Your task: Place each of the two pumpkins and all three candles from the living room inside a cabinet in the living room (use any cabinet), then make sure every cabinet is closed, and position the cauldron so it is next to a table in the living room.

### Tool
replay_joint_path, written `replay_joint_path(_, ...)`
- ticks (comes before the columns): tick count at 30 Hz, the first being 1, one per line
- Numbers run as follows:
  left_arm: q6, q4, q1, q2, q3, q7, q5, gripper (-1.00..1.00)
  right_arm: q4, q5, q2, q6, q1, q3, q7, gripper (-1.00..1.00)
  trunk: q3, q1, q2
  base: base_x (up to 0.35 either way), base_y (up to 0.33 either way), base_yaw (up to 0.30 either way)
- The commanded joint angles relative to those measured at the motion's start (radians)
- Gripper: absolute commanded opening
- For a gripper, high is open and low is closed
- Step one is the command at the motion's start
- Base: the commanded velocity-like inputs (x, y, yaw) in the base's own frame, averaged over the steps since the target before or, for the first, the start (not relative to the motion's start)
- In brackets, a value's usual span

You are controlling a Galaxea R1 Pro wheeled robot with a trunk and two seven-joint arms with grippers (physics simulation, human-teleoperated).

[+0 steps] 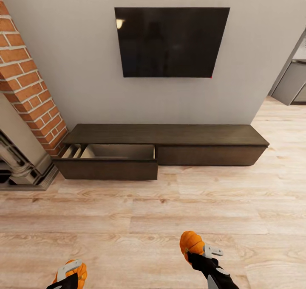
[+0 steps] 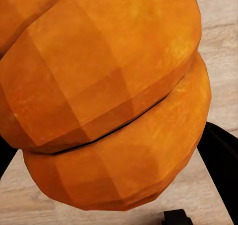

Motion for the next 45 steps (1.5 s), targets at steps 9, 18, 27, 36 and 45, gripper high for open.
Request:
replay_joint_path(9,-0.002,0.0,0.0,0.0,-0.008,0.003,0.008,-1.0,-0.002,-0.008,0.0,0.004,0.0,0.005,-0.006,-1.0,0.014,0.0,0.0,0.0,0.0,0.006)
replay_joint_path(18,-0.002,0.0,0.0,0.0,-0.008,0.003,0.008,-1.0,-0.001,-0.008,0.001,-0.006,0.0,0.005,-0.007,-1.0,0.028,0.0,0.0,0.0,0.0,0.059)
replay_joint_path(27,-0.002,0.0,0.0,0.0,-0.008,0.003,0.008,-1.0,-0.001,-0.009,0.001,-0.031,0.0,0.005,-0.006,-1.0,0.043,0.0,0.0,0.0,0.0,0.078)
replay_joint_path(36,-0.002,0.0,0.0,0.0,-0.008,0.003,0.008,-1.0,0.0,-0.01,0.001,-0.031,0.0,0.005,-0.007,-1.0,0.057,0.0,0.0,0.0,0.0,0.093)
replay_joint_path(45,-0.002,0.0,0.0,0.0,-0.008,0.003,0.008,-1.0,0.0,-0.01,0.001,-0.031,0.0,0.006,-0.006,-1.0,0.072,0.0,0.0,0.0,0.012,0.098)
